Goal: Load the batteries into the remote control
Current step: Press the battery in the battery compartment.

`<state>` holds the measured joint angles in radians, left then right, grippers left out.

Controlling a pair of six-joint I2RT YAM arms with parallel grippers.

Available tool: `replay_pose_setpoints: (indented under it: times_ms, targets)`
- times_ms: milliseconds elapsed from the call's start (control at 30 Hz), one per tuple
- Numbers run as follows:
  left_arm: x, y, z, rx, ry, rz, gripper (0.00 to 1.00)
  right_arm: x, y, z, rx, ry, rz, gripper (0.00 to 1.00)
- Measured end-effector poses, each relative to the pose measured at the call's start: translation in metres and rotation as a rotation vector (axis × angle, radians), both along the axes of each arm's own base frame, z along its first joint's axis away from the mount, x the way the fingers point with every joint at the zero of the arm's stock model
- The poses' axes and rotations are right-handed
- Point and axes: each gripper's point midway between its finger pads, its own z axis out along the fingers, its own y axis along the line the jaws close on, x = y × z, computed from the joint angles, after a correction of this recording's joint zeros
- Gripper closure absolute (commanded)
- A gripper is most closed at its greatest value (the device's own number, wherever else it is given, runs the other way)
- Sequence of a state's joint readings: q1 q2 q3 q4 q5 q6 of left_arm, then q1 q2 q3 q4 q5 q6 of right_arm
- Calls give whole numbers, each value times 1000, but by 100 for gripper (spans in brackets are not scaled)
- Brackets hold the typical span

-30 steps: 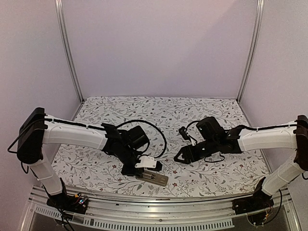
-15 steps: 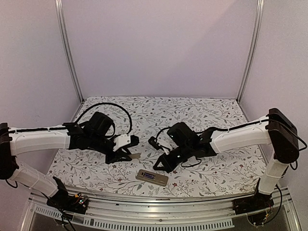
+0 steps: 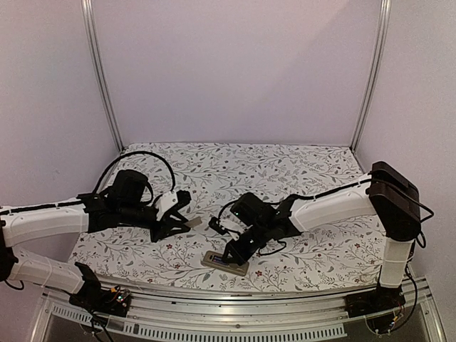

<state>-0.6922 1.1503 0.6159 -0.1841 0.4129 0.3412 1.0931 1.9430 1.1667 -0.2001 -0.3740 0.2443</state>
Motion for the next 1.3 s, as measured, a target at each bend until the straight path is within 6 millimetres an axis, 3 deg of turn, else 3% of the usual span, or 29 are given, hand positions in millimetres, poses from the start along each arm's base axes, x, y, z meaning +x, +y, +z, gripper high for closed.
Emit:
replay_pose_setpoints:
  times_ms: [333, 500, 800, 1033, 1200, 1300]
  targets:
    - [4, -3, 6, -28, -31, 2, 86, 2, 1, 1, -60, -59, 6, 100]
    - [5, -4, 8, -33, -39, 2, 86, 9, 15, 23, -32, -115, 25, 100]
    - [7, -6, 13, -51, -55, -2, 86, 11, 12, 40, -12, -152, 24, 100]
    - [4, -2, 5, -25, -32, 5, 86, 1, 17, 25, 5, -136, 62, 100]
    - [2, 2, -4, 1, -22, 9, 87, -7, 3, 0, -41, -105, 65, 100]
    - [6, 3, -4, 7, -43, 19, 87, -7, 3, -3, -34, -104, 62, 100]
